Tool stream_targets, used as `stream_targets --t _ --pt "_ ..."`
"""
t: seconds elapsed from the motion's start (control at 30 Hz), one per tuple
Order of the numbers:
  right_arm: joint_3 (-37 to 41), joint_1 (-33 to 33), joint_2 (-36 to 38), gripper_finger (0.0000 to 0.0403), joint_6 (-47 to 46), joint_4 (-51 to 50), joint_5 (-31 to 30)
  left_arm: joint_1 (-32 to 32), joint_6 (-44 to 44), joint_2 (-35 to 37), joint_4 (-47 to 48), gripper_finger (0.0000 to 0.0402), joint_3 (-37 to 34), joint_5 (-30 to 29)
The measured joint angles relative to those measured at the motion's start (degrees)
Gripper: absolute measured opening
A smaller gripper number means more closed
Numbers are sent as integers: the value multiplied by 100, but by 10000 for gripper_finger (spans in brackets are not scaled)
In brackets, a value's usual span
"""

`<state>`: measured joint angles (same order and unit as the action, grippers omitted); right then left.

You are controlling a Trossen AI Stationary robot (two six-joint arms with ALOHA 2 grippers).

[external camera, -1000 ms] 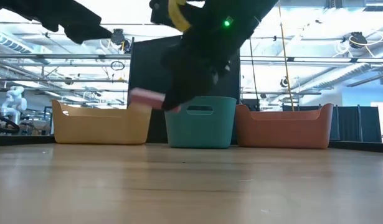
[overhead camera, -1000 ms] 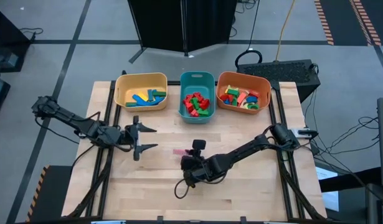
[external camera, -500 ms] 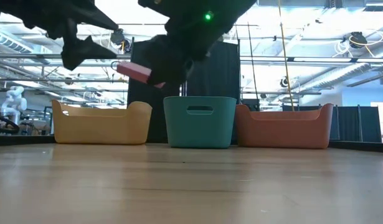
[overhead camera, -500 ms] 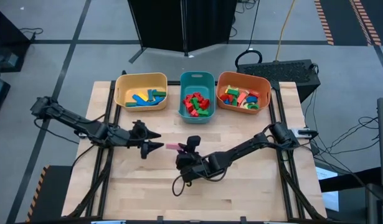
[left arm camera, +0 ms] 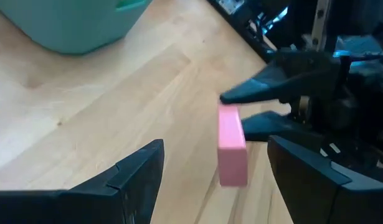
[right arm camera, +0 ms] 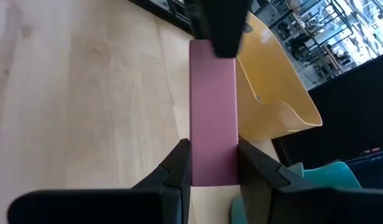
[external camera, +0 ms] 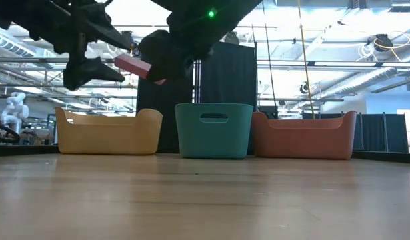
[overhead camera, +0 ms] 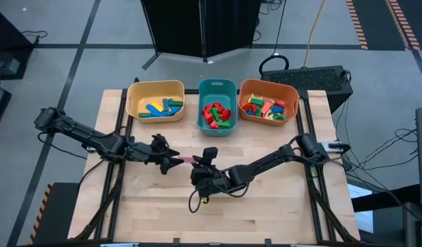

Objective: Sort blocks by size
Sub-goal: Put the pink rectangle block into the yellow bin

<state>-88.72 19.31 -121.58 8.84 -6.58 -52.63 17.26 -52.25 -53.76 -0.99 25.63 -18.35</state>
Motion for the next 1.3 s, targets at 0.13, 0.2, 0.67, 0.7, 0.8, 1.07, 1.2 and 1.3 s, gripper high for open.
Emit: stream_targets --t 0.13,0.2,0.67,0.7,0.8,1.07,1.2,1.3 --pt "1 -57 0 78 22 43 -4 -9 2 -178 -142 272 0 59" --pt "1 -61 0 78 52 53 -4 -9 0 -247 -212 269 0 66" --pt "-1 -40 0 78 87 134 40 -9 466 -355 -728 107 -2 111" --pt "-1 -33 0 78 87 140 44 -9 482 -354 -728 94 -2 152" --pt "-1 -33 0 79 123 143 44 -11 471 -355 -685 59 -2 207" --pt "-1 -30 -2 86 170 135 -24 -25 904 -347 -670 30 -2 251" --pt "-1 -46 -2 114 -51 183 -47 -169 1246 -244 -646 29 -4 326" --pt "-7 -11 -2 154 -583 198 -177 -345 1494 -31 -567 26 -3 399"
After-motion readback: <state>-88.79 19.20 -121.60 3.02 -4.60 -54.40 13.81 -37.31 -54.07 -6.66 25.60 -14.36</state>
